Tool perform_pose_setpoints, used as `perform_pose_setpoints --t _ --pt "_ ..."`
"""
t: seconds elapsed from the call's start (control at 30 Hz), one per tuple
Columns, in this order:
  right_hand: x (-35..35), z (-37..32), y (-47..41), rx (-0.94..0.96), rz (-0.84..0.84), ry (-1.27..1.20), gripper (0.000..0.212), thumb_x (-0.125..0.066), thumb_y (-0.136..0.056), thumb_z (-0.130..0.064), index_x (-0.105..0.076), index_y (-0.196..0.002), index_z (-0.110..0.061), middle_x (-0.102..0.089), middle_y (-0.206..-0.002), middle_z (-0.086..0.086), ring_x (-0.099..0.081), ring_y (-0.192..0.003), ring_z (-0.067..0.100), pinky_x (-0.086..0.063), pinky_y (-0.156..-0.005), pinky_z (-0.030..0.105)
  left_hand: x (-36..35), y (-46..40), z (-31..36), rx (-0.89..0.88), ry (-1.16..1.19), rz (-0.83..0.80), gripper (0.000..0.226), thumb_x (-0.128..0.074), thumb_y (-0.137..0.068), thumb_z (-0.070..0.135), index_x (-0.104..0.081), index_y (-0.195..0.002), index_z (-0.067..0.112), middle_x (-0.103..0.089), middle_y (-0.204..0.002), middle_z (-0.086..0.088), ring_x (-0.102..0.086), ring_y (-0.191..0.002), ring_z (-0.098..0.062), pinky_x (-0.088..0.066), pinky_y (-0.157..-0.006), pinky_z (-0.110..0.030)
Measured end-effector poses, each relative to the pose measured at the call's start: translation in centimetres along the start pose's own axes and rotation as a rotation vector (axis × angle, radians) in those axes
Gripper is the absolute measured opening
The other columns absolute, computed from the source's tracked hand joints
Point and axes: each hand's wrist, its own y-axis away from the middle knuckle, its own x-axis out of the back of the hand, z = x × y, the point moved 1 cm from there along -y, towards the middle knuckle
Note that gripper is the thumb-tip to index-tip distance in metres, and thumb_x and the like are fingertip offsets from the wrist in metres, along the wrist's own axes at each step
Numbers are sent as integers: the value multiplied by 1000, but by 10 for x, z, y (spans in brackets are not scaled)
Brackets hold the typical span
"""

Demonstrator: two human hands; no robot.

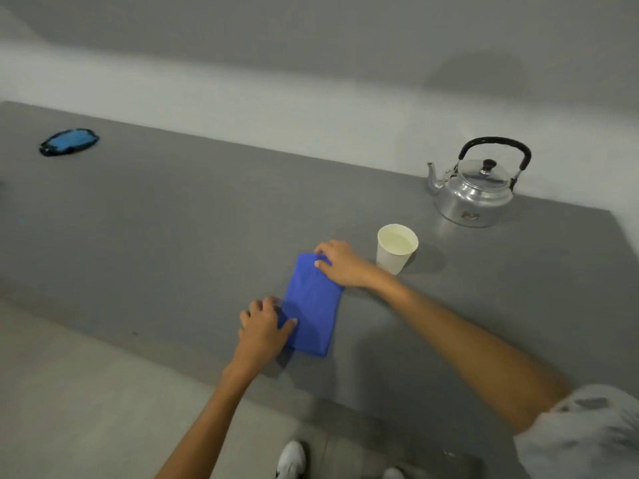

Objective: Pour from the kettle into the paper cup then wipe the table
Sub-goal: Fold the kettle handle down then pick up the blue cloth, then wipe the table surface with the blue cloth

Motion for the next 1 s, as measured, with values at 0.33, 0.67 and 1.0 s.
perform_pose_setpoints --t 0.33,0.67,1.0 --pt "-90 -16 -51 -124 62 127 35 -44 -97 -26 -44 -118 2 -45 -126 25 -40 -119 40 -32 -99 47 -1 -2 -23 230 285 -126 47 -69 -84 20 -50 -106 -17 -53 -101 -25 -55 -104 -43 -43 -86 -43" --pt "-53 -21 41 81 620 220 11 -51 -93 -11 -56 -90 -2 -53 -90 17 -46 -80 30 -38 -68 37 31 46 1 119 670 -548 34 -63 -88 18 -53 -56 19 -51 -37 12 -43 -35 2 -35 -41 -9" --pt "-85 42 63 -72 311 237 35 -42 -98 -28 -48 -125 -8 -52 -118 13 -45 -108 28 -38 -92 38 -38 59 15 -20 135 -438 34 -57 -91 28 -53 -112 2 -63 -108 -19 -60 -96 -32 -44 -76 -31"
